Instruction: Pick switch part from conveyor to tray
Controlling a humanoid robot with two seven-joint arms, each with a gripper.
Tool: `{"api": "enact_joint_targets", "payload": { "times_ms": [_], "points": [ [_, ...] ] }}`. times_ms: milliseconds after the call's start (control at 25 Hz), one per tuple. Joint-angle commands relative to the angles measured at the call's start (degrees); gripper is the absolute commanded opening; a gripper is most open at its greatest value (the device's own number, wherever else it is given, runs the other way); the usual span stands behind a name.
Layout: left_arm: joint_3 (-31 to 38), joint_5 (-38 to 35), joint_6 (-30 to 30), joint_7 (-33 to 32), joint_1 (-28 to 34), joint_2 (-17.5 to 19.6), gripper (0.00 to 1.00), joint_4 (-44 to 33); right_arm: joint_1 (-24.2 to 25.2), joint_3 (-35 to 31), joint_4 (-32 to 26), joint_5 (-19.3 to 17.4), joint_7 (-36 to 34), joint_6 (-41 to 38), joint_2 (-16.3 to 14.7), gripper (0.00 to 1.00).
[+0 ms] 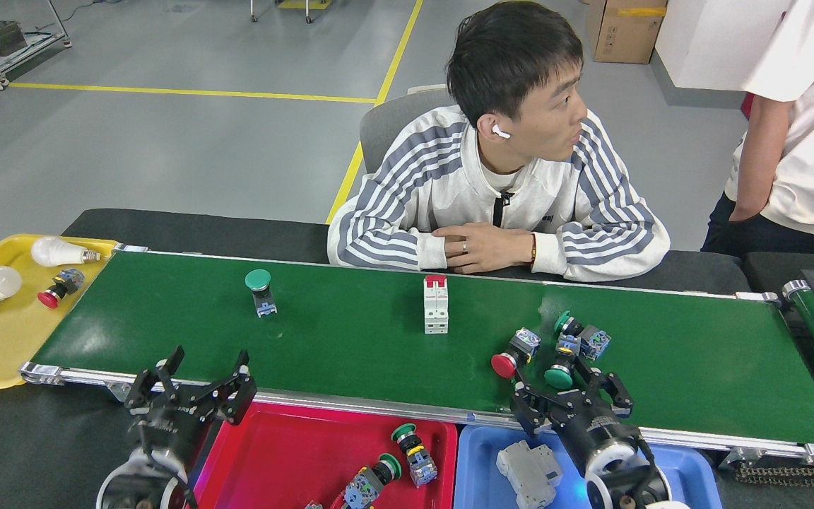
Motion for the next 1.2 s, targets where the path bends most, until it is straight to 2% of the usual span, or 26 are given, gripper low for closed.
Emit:
{"api": "enact_joint_targets", "payload": {
  "times_ms": [0, 40, 120, 160, 240, 359, 559, 599, 639, 679, 759, 839, 879, 999, 1158],
  "points": [
    [-0.17, -0.14, 0.05, 0.00, -4.87, 0.35, 1.00, 5.81, -2.03, 0.83, 1.04, 0.15, 0.07, 2.41, 0.18, 0.52],
    [-0.17, -0.14, 0.14, 0.08, -6.97, 0.35, 1.00, 8.61, -2.20, 1.53, 1.13, 0.15, 0.07, 2.41, -0.09, 0.30],
    [-0.26, -0.14, 0.14, 0.17, -9.09, 0.35, 1.00, 11.78, -2.29, 2.32, 1.13, -0.20, 0.07, 2.33, -0.53, 0.12],
    [-0.26, -0.23, 0.14, 0.26, -9.61, 0.35, 1.00, 13.10, -2.29, 2.41, 1.04, -0.29, -0.02, 2.06, -0.62, 0.08],
    [-0.26, -0.31, 1.10, 0.44, -11.72, 0.35, 1.00, 16.62, -2.12, 2.41, 0.07, -0.29, -0.19, 0.30, -0.53, 0.02],
    [-1.31, -0.31, 6.38, 0.79, -15.68, 0.18, 1.00, 23.47, -1.59, 3.20, -3.09, -0.29, -0.19, -3.47, -0.18, 0.02],
    [-7.29, -0.23, 17.01, 7.99, -24.90, 0.44, 0.98, 38.84, 0.52, 11.02, -11.00, -0.38, -0.19, -12.70, 0.35, 0.02],
    [-7.29, -0.14, 18.15, 8.96, -27.10, 0.44, 0.95, 42.71, 0.87, 13.39, -11.88, -0.38, -0.28, -15.25, 0.53, 0.09],
    [-7.20, -0.14, 18.77, 9.93, -28.69, 0.44, 0.92, 45.53, 0.87, 15.24, -12.14, -0.38, -0.37, -17.45, 0.62, 0.39],
    [-7.20, -0.05, 19.12, 11.16, -30.09, 0.44, 0.86, 48.35, 0.87, 17.26, -12.23, -0.38, -0.54, -19.30, 0.79, 1.00],
    [-7.11, 0.39, 18.59, 12.21, -30.88, 0.44, 0.64, 50.10, 1.05, 19.64, -12.06, -0.38, -0.63, -21.40, 0.88, 1.00],
    [-6.94, 1.27, 17.89, 12.21, -30.97, 0.44, 0.37, 50.28, 1.05, 20.17, -11.97, -0.38, -0.63, -21.76, 0.88, 1.00],
    [-6.94, 2.67, 17.19, 12.21, -30.88, 0.53, 0.30, 50.45, 1.05, 19.90, -11.97, -0.38, -0.63, -21.67, 0.97, 1.00],
    [-7.11, 5.13, 16.57, 12.30, -30.62, 0.79, 0.15, 50.45, 1.49, 16.47, -12.94, -0.82, -0.72, -21.23, 0.88, 1.00],
    [-7.11, 5.57, 13.85, 13.53, -30.44, 1.93, 0.08, 50.37, 7.90, -3.39, -15.13, -0.91, -2.74, -21.14, 2.55, 1.00]
  ]
}}
